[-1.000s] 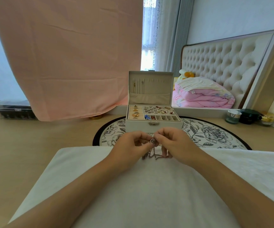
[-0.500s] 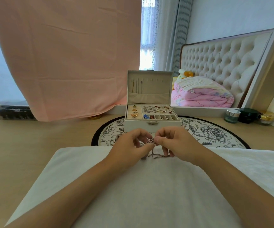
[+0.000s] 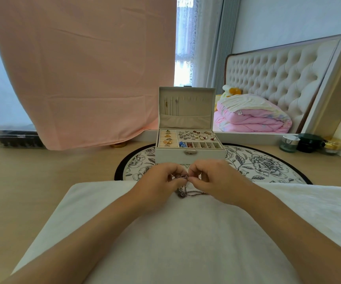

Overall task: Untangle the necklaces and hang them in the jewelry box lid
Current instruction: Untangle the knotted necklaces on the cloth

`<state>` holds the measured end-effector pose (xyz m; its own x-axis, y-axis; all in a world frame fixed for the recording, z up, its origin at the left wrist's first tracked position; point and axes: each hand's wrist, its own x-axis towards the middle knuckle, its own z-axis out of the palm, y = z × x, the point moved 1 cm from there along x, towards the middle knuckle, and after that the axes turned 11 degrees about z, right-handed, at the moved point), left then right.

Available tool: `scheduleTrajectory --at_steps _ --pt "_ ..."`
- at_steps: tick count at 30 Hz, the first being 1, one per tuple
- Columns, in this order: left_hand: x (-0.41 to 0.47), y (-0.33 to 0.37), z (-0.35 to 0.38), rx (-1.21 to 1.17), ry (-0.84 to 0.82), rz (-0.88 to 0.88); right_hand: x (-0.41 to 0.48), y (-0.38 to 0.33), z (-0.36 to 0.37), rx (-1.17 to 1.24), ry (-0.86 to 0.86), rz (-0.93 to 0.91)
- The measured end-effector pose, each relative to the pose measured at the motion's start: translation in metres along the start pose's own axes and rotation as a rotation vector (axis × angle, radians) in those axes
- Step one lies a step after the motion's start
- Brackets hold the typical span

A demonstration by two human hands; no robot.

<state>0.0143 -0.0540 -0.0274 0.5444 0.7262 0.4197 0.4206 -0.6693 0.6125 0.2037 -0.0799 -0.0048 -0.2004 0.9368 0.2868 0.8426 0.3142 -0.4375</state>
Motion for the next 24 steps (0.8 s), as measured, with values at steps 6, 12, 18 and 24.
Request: scheduleTrajectory --at_steps 6,12,18,24 --pt "0.001 0.001 -0.003 0.308 0.024 0.127 -0.003 0.003 0.008 0.219 -0.194 0.144" --pt "-0.002 -0.007 0.007 0.012 0.140 0.121 -0.001 0.004 0.009 0.401 -0.171 0.191" --pt "0.000 -0.003 0.013 -0.334 0.203 0.002 0.001 0.006 0.006 0.547 -0.008 0.175" --pt "-0.001 -0.003 0.013 -0.363 0.218 -0.009 0.000 0.006 -0.001 0.376 0.087 0.160"
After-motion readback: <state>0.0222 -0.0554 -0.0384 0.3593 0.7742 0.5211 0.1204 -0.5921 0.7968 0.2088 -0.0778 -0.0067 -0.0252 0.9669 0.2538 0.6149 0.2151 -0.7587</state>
